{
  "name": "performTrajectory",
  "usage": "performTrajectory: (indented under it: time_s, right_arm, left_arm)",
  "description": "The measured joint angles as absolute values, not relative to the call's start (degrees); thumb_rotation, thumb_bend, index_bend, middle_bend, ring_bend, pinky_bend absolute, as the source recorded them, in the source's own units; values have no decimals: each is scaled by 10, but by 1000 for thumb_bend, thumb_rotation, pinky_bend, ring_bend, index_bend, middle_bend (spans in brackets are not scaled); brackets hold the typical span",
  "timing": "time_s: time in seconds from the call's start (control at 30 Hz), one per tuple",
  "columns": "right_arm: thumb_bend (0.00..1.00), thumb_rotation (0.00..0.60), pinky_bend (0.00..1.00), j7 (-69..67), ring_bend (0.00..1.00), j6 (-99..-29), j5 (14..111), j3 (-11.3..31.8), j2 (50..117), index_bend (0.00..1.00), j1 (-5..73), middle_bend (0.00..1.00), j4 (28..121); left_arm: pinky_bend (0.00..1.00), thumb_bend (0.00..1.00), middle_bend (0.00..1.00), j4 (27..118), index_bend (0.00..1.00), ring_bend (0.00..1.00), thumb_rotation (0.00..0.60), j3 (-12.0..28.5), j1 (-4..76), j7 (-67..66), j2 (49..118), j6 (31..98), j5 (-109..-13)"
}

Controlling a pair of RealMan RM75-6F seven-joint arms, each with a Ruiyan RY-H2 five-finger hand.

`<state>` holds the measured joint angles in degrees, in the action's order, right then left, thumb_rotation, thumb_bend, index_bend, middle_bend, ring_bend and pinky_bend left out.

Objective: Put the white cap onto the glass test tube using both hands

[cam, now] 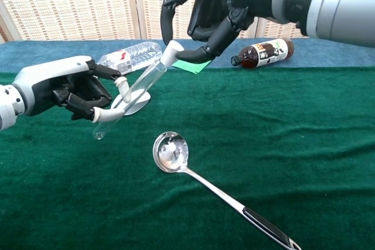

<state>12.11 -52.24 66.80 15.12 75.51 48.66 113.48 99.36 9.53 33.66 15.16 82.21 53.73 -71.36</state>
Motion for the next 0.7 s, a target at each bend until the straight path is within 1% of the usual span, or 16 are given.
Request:
performTrajectory:
  time_s: [0.7]
  right_arm:
    - [496,600,1000,139,1000,-529,648,143,769,765,505,980,1131]
  left_arm:
    - [855,547,958,996,676,907,600,94,340,149,821,534,-707]
